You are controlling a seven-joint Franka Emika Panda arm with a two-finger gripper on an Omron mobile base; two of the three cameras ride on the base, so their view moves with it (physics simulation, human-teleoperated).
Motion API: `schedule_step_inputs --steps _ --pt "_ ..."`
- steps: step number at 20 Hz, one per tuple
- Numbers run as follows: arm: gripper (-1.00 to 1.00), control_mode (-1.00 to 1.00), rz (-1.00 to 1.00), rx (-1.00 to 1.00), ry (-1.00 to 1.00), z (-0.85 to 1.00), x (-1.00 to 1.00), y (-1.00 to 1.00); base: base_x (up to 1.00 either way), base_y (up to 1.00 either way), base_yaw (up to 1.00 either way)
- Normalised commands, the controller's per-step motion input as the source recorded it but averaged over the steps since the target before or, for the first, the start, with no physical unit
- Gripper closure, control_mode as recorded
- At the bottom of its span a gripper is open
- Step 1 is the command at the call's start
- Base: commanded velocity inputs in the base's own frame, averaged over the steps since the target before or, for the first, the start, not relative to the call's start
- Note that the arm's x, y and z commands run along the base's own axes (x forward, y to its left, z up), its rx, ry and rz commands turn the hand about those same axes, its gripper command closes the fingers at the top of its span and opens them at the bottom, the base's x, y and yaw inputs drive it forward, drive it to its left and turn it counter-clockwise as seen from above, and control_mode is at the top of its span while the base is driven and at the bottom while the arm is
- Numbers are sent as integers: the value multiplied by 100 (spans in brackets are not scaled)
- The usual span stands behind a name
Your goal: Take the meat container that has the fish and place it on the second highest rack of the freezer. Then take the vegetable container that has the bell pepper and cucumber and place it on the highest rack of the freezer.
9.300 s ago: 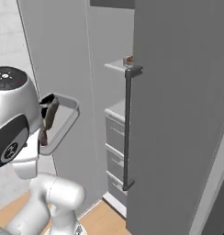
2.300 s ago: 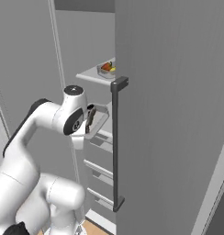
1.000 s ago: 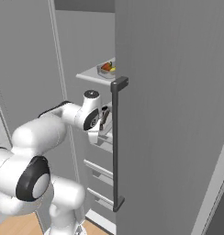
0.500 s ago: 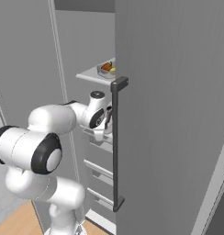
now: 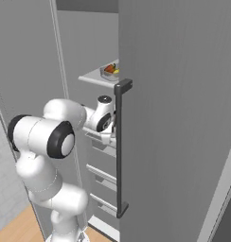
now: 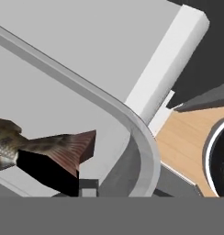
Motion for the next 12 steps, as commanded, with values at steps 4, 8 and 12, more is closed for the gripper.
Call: schedule_step_inputs --steps 4,8,12 --pt "100 -100 0 0 0 -25 32 -2 0 0 0" --pt "100 -100 0 0 0 -18 33 -8 0 0 0" --pt "-100 -100 0 0 -4 -16 31 -3 0 0 0"
